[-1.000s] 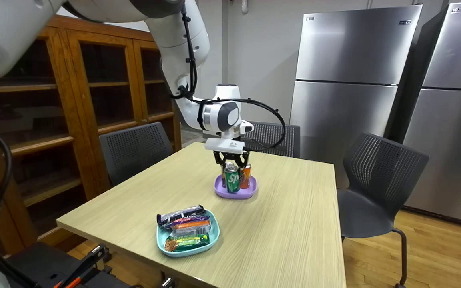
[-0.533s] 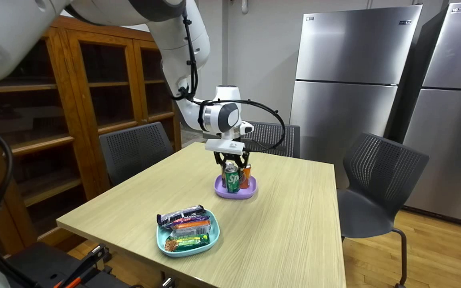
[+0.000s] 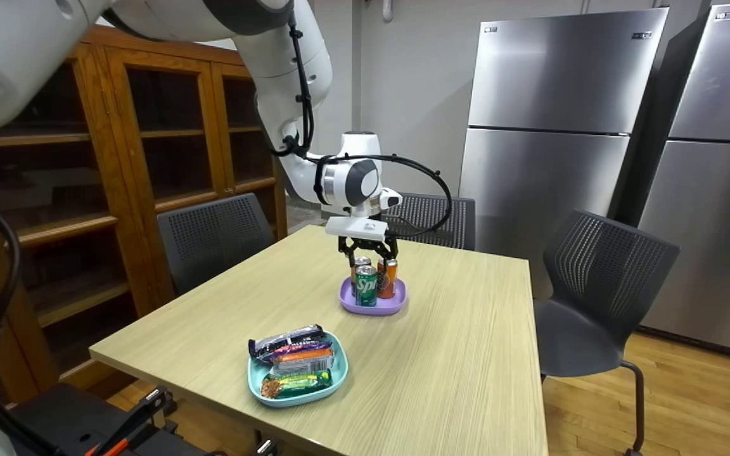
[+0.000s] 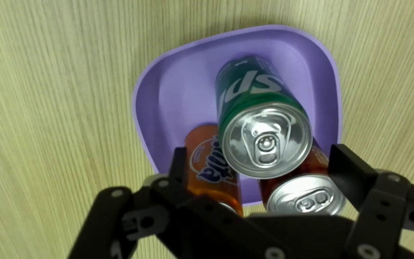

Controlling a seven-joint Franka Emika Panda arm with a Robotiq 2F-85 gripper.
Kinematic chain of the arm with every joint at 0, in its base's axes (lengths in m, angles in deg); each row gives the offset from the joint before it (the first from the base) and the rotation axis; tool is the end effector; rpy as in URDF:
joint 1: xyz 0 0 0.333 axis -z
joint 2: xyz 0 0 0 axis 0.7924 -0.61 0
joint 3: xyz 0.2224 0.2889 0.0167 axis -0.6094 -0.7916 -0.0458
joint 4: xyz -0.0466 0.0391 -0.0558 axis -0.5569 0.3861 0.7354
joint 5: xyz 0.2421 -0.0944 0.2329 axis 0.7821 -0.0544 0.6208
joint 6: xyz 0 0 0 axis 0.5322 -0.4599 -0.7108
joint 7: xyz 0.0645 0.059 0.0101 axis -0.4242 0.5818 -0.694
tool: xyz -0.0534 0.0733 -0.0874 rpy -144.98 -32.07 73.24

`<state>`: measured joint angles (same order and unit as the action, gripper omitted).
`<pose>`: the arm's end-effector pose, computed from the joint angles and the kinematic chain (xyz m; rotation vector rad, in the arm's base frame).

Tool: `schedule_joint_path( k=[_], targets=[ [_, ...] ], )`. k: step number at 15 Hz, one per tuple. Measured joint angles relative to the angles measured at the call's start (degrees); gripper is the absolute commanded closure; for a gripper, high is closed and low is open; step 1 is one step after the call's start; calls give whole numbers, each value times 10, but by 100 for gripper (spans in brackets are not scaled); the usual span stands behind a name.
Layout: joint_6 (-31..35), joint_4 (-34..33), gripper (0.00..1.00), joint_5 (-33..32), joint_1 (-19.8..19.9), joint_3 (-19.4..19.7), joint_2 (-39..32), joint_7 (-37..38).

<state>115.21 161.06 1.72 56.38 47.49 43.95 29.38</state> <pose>0.6927 -0.0479 0.2174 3.0726 0.2001 0.2796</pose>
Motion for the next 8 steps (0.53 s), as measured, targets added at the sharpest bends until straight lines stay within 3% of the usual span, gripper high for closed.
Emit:
schedule_joint_path(
  k=[8],
  targets=[
    [-7,10,0,11,9,-26,43,-9]
  ],
)
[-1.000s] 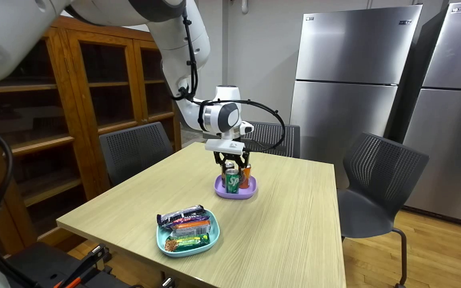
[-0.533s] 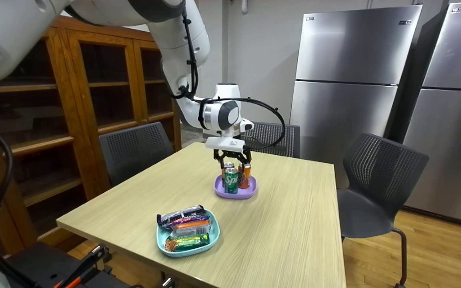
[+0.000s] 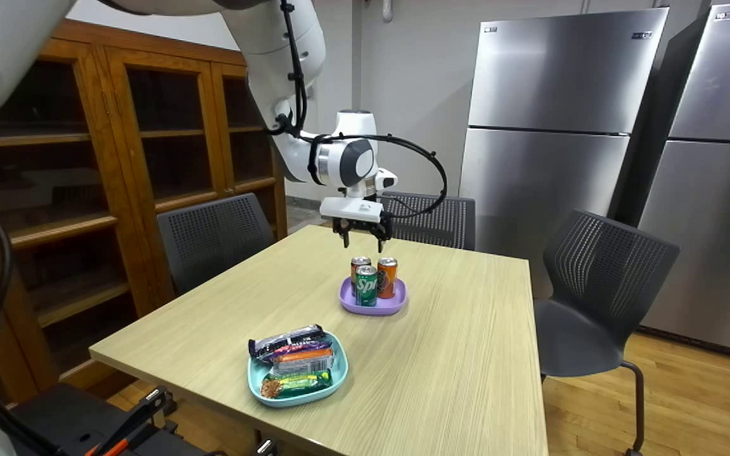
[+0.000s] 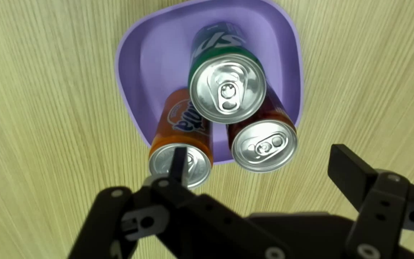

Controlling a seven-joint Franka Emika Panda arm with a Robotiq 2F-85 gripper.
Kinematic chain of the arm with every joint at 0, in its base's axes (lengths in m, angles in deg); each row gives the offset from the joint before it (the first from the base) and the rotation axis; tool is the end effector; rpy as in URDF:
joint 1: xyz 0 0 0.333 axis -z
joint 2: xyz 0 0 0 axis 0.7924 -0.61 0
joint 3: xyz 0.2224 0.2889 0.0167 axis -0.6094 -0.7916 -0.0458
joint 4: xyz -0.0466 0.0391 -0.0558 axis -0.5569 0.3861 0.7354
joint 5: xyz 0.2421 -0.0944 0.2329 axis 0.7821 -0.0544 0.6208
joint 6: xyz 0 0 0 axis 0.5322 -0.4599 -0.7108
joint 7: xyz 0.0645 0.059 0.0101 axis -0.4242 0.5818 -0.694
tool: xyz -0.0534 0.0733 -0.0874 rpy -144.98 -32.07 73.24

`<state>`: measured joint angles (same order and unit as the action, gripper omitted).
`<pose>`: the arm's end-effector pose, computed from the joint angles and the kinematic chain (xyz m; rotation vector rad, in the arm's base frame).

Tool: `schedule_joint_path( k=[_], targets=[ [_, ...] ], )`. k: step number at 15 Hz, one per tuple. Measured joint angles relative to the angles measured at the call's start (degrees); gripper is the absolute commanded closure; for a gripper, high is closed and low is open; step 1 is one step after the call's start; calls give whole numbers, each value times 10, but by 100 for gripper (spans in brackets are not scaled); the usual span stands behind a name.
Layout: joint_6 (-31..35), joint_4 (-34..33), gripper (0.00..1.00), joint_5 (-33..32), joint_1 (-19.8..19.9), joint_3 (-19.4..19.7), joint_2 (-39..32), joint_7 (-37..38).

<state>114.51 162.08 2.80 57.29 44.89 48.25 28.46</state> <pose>0.6938 -0.0329 0.2616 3.0955 0.2256 0.3601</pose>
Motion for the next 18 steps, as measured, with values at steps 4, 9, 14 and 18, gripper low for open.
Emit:
schedule_joint_path(
  k=[4,9,14,18],
  targets=[
    [-15,35,0,6,3,-7,45,-9],
    [-20,105,0,14,4,-13,112,-31],
    [-20,187,0,19,4,-14,183,-53],
    [-20,250,0,19,3,-14,236,-66]
  ],
)
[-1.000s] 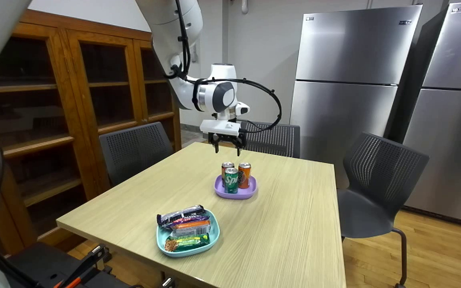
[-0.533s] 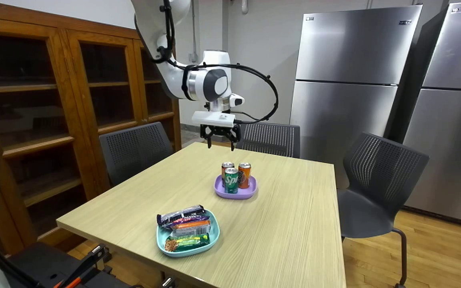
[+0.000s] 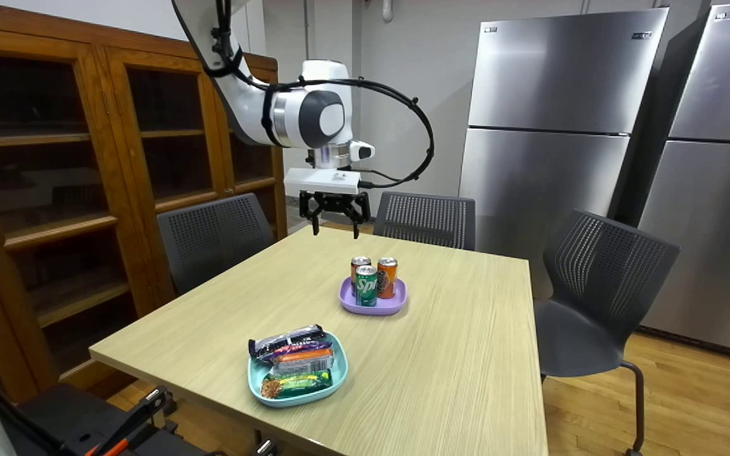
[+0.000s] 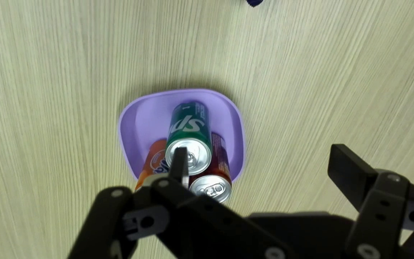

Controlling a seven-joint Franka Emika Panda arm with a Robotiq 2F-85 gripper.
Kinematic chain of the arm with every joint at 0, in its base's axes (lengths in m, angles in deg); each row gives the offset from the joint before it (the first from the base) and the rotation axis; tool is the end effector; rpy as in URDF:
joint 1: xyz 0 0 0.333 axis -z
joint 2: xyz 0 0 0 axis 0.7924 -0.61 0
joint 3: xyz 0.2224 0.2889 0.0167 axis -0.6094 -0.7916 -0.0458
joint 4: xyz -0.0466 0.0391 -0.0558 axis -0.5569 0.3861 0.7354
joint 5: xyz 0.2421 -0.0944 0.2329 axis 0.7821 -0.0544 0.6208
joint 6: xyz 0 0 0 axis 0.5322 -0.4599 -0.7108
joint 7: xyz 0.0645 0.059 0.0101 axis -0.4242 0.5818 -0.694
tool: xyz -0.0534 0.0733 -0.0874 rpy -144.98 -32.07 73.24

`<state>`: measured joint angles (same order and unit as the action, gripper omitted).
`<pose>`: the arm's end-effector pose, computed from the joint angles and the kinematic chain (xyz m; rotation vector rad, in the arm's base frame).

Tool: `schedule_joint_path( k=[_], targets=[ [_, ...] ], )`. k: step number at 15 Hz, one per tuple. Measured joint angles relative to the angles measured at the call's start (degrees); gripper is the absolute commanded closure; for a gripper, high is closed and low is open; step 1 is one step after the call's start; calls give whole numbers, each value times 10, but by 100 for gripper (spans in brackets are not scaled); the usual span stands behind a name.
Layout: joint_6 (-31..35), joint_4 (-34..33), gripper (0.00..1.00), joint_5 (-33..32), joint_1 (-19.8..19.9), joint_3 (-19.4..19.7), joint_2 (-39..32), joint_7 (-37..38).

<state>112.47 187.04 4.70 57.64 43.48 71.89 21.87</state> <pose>0.5661 -0.0146 0.3471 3.0946 0.4055 0.2712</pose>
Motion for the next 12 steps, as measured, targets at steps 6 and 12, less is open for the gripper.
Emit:
schedule_joint_path(
  k=[6,12],
  targets=[
    [0,91,0,0,-5,0,76,-8],
    [0,125,0,0,-8,1,105,-9]
  ],
)
